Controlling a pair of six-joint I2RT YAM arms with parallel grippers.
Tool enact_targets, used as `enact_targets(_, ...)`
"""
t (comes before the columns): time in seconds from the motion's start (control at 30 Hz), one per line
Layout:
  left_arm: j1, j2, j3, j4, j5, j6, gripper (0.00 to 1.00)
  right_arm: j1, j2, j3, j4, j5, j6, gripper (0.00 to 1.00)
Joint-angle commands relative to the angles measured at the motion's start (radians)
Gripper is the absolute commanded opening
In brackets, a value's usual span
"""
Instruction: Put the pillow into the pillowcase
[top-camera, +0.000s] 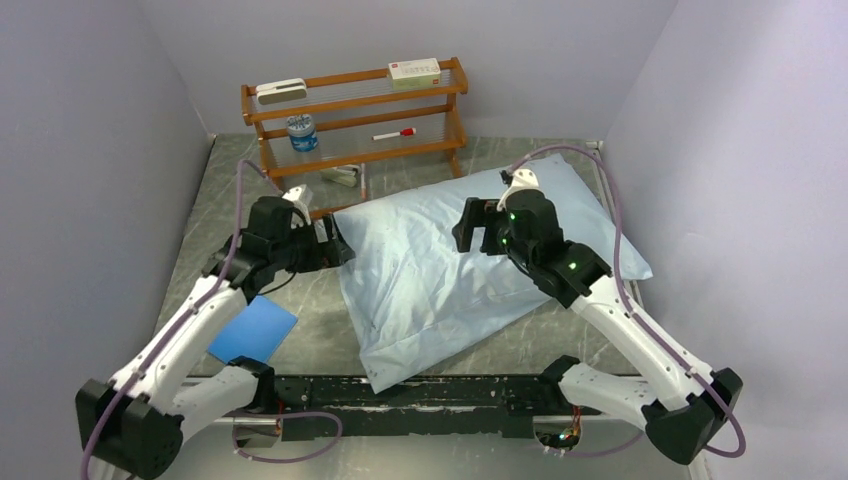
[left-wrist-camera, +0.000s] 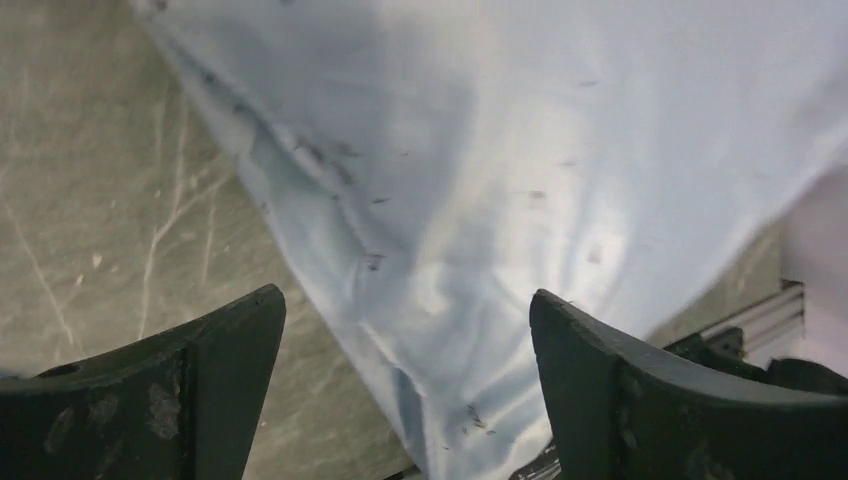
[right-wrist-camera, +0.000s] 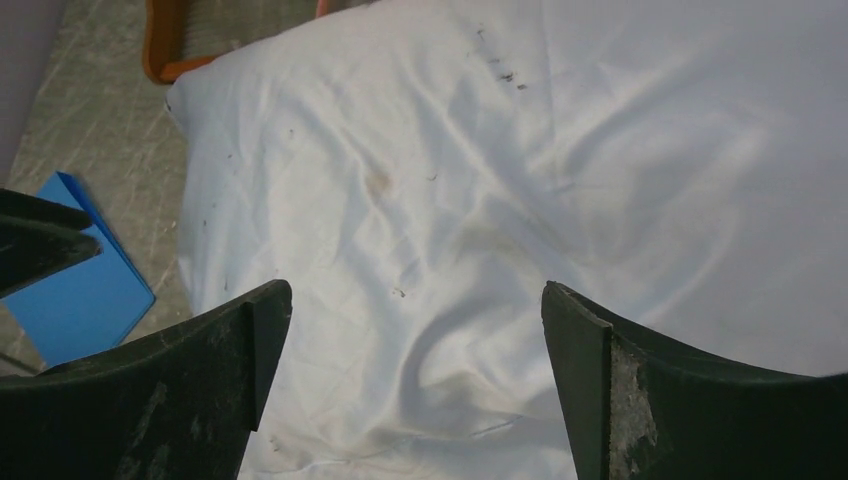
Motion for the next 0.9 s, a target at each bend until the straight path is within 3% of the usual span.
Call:
enact_targets(0.0, 0.004, -0.115, 0.116, 0.079, 0.092, 0.137, 0.97, 0.002, -0.057, 0.049, 0.015, 0.062, -0.036, 1.0)
enact_targets(0.2, 0.004, -0.192, 0.234, 0.039, 0.094, 0.231, 0.97, 0.001, -0.171, 0.017, 0.108, 0.113, 0.013, 1.0)
enact_targets(0.37, 0.004, -0.278, 0.231, 0.086, 0.107, 0.252, 0.97, 0.001, -0.255, -0.009, 0.174, 0.033, -0.007, 1.0)
enact_targets(0.67, 0.003, -0.279, 0.23, 0.017, 0.17, 0.274, 0.98, 0.002, -0.226, 0.041, 0.131, -0.083, -0.004, 1.0)
enact_targets(0.87, 0.003, -0.32, 0.181, 0.063, 0.192, 0.247, 0.98, 0.002, -0.229, 0.023, 0.148, -0.121, 0.033, 1.0)
